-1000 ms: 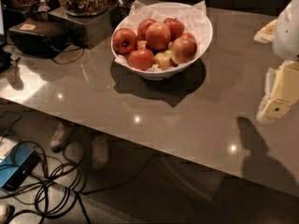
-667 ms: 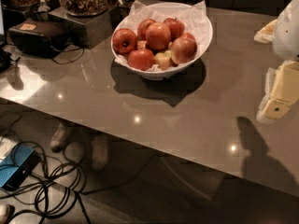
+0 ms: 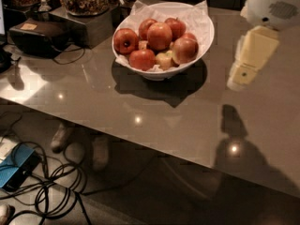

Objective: Pick apple from white bowl

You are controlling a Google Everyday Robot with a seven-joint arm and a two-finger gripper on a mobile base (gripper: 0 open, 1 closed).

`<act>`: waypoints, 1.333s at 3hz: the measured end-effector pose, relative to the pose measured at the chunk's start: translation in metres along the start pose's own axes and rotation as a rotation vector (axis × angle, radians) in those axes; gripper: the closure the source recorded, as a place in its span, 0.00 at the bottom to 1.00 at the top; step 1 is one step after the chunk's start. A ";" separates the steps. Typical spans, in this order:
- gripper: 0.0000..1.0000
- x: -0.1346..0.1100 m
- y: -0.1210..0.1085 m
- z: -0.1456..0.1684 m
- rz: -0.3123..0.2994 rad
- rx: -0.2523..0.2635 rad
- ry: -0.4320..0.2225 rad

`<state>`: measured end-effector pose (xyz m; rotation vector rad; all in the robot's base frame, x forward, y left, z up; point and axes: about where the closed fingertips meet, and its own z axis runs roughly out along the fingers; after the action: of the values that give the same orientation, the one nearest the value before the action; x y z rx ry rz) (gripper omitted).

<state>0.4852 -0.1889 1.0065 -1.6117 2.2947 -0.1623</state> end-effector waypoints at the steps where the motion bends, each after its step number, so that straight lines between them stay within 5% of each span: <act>1: 0.00 -0.023 -0.021 -0.002 0.024 0.022 0.022; 2: 0.00 -0.031 -0.024 -0.001 0.048 0.034 0.003; 4: 0.00 -0.077 -0.055 0.036 0.128 -0.029 0.012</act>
Offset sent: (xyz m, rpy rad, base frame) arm 0.0280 0.0180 0.0007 0.0152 0.0138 -0.0904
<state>0.5696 -0.1332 1.0031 -1.4748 2.4110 -0.1089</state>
